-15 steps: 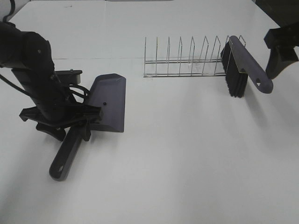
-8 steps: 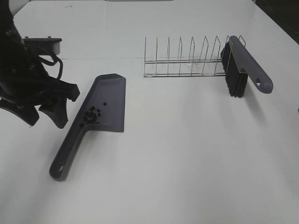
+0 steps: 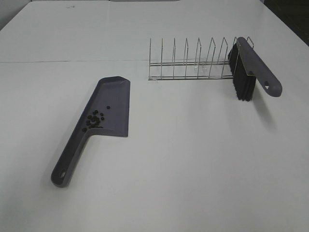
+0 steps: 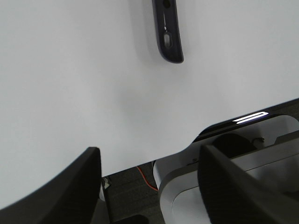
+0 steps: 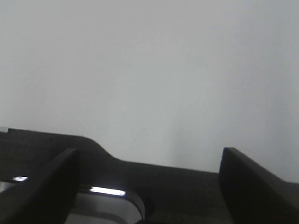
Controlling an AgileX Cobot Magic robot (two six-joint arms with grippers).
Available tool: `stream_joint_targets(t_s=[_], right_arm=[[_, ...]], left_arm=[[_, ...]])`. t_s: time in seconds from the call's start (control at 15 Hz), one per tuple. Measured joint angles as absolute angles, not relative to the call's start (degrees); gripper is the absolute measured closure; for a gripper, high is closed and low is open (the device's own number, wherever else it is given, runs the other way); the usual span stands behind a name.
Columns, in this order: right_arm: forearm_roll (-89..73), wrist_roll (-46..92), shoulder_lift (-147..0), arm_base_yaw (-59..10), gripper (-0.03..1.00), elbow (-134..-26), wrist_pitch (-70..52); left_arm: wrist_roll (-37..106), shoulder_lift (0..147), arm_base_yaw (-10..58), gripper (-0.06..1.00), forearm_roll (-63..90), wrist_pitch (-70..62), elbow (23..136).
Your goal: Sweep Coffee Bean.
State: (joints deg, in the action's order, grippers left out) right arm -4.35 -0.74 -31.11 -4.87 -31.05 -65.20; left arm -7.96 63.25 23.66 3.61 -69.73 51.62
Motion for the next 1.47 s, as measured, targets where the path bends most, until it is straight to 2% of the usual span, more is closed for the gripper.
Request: stream_joint_targets(t_s=[0.33, 0.53, 0.73, 0.87, 1.47], right_arm=[[-5.16, 4.64, -16.79, -4.87, 0.29, -29.68, -62.74], [-8.82, 10.43, -13.92, -4.87, 0.29, -29.68, -62.57], [-9.45, 11.29, -13.92, -4.87, 0.29, -29.16, -62.17], [-9.45, 11.29, -13.92, -4.87, 0.29, -29.11, -62.11], [-9.51, 11.29, -13.92, -4.87, 0.29, -29.05, -62.11]], left_arm=[[2.75, 36.96, 23.66, 0.38, 3.44, -69.96, 38.33], [4.81, 19.88, 23.66, 0.38, 3.55, -68.41, 37.01], [6.25, 10.89, 23.66, 0.38, 3.61, -64.4, 33.58], [6.59, 8.94, 23.66, 0.38, 4.87, -62.51, 29.16], [11.57, 8.94, 23.66, 0.38, 10.2, -61.19, 28.82]])
